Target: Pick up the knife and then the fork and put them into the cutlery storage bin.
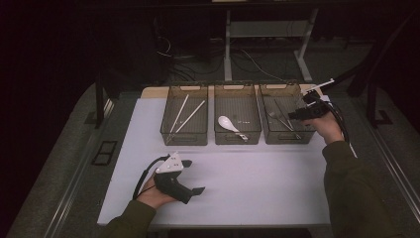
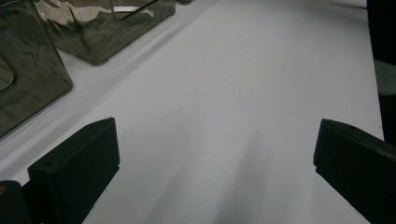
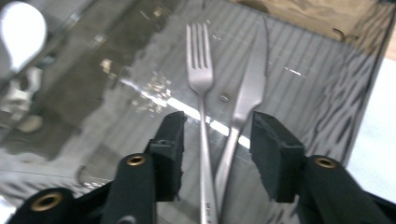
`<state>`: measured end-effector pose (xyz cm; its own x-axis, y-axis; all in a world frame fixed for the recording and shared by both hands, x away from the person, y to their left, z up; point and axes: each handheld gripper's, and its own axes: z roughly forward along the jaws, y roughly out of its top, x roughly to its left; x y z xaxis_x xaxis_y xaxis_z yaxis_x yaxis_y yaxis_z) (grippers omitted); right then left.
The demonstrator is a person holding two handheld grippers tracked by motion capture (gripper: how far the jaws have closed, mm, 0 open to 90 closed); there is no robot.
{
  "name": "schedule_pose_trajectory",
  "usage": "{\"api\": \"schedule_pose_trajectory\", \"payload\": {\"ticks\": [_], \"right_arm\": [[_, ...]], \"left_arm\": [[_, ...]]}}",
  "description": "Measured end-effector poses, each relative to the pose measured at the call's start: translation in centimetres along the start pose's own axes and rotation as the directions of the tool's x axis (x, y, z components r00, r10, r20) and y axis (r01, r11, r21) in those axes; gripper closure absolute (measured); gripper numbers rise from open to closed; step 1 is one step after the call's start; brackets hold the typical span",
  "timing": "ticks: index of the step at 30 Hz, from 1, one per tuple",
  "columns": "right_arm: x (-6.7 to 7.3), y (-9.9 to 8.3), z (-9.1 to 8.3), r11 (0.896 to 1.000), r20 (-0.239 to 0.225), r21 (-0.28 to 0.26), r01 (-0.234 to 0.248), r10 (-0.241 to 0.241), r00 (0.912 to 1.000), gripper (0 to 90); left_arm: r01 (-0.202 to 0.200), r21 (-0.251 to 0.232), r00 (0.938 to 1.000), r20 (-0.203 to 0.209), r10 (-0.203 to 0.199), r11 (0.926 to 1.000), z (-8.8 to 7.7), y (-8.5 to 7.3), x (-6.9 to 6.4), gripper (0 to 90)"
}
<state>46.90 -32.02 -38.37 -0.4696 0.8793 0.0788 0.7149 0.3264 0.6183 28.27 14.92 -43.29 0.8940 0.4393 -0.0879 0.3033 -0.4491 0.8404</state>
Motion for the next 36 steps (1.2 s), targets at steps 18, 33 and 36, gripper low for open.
{"api": "schedule_pose_trajectory", "payload": {"ticks": [18,33,36], "right_arm": [[0.2,-1.9,-3.1,0.982,-0.136,-0.178,-0.055,0.031,0.9903,37.8],[2.8,-4.6,-5.6,0.958,-0.19,-0.286,0.001,-0.058,0.98,31.9],[3.7,-5.2,-5.8,0.955,-0.187,-0.296,0.024,-0.083,0.9788,29.9]], "left_arm": [[-0.001,-0.003,1.0,-0.009,0.001,1.0,-0.1,0.1,0.0,0.0],[0.023,0.002,0.9997,-0.001,-0.023,0.9997,-0.1,-0.2,0.4,0.0],[0.029,-0.006,0.9996,-0.002,-0.029,0.9996,-0.1,-0.2,0.5,0.0]]}}
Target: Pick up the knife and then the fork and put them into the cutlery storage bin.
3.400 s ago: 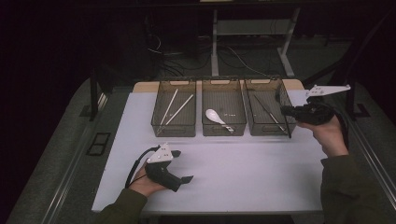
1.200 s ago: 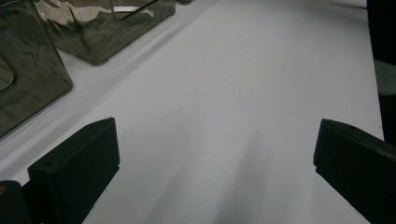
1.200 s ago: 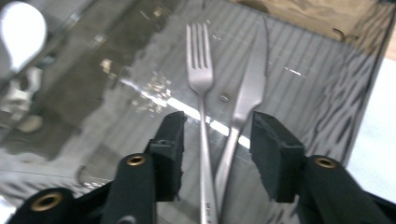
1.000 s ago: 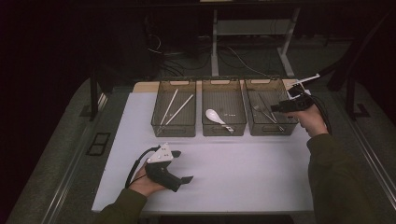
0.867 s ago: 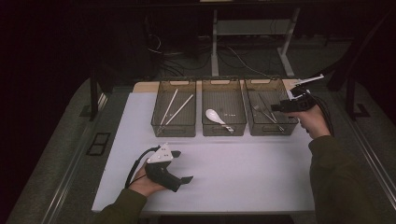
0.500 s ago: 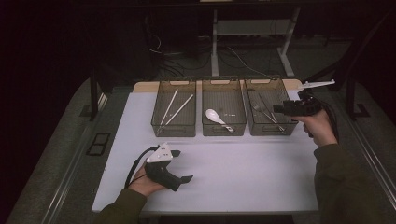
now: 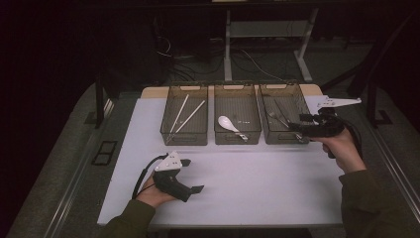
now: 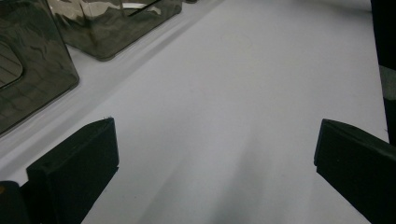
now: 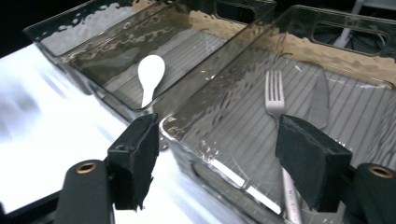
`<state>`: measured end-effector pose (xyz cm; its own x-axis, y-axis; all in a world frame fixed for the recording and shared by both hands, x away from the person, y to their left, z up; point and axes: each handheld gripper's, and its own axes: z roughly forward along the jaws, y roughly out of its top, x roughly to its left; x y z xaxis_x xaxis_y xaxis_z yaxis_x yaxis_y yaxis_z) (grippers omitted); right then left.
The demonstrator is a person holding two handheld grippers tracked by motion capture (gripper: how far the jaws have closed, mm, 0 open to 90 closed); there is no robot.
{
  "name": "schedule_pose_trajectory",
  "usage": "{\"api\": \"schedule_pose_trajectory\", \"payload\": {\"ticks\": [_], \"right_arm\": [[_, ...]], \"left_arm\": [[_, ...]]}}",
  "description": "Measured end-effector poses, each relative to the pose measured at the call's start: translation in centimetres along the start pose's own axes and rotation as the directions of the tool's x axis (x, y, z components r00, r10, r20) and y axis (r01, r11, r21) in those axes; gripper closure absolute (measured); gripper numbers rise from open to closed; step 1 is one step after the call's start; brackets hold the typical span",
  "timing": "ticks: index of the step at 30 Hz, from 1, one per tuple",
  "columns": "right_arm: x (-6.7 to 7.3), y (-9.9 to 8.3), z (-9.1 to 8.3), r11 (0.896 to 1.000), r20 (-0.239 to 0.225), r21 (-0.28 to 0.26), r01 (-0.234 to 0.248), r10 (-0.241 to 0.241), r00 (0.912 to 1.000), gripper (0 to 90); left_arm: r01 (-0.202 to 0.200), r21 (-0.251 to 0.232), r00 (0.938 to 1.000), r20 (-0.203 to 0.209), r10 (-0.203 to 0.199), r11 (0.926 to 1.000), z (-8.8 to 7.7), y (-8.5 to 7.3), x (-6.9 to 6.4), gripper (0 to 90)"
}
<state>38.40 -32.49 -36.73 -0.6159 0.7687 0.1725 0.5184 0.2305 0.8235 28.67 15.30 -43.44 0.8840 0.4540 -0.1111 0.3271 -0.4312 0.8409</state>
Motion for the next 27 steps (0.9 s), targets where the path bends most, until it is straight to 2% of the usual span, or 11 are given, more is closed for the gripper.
{"api": "schedule_pose_trajectory", "payload": {"ticks": [8,13,20,27], "right_arm": [[2.2,-1.7,-0.8,0.998,-0.02,-0.058,0.027,-0.028,0.9994,24.2],[3.7,-2.8,-1.2,0.995,-0.03,-0.085,0.041,-0.044,0.9986,20.4],[5.2,-4.6,-1.2,0.995,-0.04,-0.08,0.065,-0.068,0.9969,18.3],[6.1,-6.3,-1.5,0.993,-0.056,-0.082,0.081,-0.086,0.9947,18.1]], "left_arm": [[0.007,-0.004,1.0,0.002,-0.007,1.0,-0.1,0.1,-0.1,0.0],[-0.002,-0.003,1.0,-0.002,0.002,1.0,-0.1,0.1,-0.3,0.0],[-0.003,-0.002,1.0,0.0,0.003,1.0,-0.2,0.1,-0.3,0.0],[-0.012,0.0,0.9999,0.001,0.012,0.9999,-0.3,0.1,-0.3,0.0]]}}
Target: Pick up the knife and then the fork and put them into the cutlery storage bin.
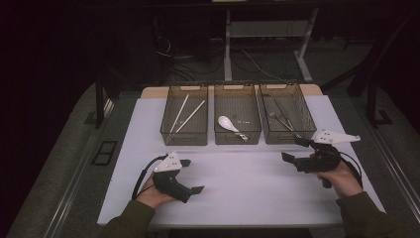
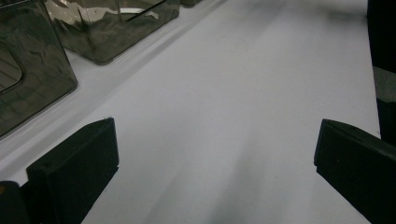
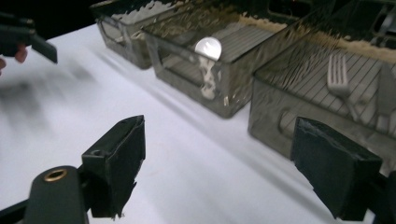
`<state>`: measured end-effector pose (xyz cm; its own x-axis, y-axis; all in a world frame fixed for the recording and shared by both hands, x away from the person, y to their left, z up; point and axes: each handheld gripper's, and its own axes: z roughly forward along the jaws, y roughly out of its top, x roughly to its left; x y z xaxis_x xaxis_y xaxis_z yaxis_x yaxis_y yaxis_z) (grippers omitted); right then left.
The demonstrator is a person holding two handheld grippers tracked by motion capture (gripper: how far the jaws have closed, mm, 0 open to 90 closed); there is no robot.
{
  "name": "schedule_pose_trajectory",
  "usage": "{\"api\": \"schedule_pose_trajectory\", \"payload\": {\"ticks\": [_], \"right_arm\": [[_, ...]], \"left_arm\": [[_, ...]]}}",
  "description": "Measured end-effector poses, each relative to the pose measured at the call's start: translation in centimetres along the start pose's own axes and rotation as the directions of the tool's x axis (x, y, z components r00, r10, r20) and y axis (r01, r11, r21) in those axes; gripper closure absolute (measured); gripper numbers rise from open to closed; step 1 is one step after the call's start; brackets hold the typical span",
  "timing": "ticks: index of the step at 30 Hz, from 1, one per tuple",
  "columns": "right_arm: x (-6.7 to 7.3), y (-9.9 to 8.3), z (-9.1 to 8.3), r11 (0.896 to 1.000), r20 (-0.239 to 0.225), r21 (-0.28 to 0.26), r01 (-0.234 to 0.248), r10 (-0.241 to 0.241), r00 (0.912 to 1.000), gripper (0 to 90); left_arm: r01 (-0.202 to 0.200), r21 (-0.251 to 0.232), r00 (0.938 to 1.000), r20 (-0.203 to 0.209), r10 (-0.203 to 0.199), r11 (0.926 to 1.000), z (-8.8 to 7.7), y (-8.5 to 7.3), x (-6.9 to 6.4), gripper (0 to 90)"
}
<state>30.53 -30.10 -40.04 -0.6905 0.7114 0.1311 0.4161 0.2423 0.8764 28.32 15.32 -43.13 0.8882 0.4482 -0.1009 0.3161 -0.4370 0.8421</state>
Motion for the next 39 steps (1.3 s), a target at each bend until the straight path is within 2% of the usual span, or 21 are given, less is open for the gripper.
{"api": "schedule_pose_trajectory", "payload": {"ticks": [16,20,30,39], "right_arm": [[1.5,-4.0,-0.5,1.0,-0.015,0.02,0.01,-0.01,0.9998,17.8],[1.9,-4.7,-0.7,0.999,-0.02,0.041,0.012,-0.011,0.9997,17.8],[2.3,-5.7,-1.4,0.999,-0.018,0.046,0.006,-0.005,0.9998,16.6],[2.3,-5.7,-1.6,0.999,-0.018,0.044,-0.003,0.003,0.9998,16.6]], "left_arm": [[0.001,-0.003,1.0,0.001,-0.001,1.0,0.0,0.0,-0.1,0.0],[0.002,-0.004,1.0,0.0,-0.002,1.0,0.0,0.0,-0.1,0.0],[-0.004,-0.006,1.0,0.001,0.004,1.0,-0.1,0.0,-0.2,0.0],[-0.003,-0.006,1.0,-0.001,0.003,1.0,-0.1,0.0,-0.2,0.0]]}}
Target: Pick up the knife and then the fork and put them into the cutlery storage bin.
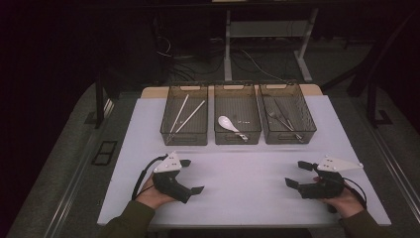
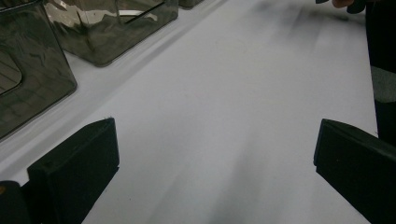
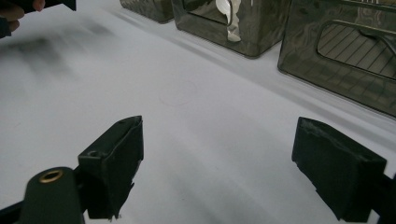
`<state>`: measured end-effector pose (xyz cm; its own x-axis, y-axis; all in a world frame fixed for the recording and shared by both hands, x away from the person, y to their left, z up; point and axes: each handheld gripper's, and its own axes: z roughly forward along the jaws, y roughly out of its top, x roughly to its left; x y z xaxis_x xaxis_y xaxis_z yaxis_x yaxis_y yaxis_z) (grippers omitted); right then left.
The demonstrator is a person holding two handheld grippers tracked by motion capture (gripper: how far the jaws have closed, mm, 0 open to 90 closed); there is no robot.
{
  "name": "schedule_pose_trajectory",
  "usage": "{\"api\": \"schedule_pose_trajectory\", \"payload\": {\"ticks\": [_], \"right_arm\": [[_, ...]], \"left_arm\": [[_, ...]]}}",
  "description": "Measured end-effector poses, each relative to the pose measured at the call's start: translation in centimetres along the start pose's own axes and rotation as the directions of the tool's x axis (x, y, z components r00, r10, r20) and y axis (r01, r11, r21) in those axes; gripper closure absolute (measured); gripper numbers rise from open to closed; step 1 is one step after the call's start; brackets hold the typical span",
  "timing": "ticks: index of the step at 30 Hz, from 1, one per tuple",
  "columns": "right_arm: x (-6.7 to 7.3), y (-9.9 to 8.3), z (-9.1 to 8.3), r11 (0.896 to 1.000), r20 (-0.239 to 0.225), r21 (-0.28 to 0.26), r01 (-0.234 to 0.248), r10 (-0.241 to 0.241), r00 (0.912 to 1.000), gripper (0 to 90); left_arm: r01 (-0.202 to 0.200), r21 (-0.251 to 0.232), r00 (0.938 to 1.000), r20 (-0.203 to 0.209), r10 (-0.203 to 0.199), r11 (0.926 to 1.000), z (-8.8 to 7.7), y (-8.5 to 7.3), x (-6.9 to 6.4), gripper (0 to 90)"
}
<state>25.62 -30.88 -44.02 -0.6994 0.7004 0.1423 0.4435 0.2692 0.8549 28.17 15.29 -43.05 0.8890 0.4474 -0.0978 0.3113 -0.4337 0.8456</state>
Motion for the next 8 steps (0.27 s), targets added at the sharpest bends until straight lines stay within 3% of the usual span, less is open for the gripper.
{"api": "schedule_pose_trajectory", "payload": {"ticks": [8], "right_arm": [[0.04,0.03,0.04,1.0,0.004,-0.004,0.012,-0.012,0.9999,16.6]], "left_arm": [[0.0,0.003,1.0,0.0,0.0,1.0,0.03,0.01,0.01,0.0]]}}
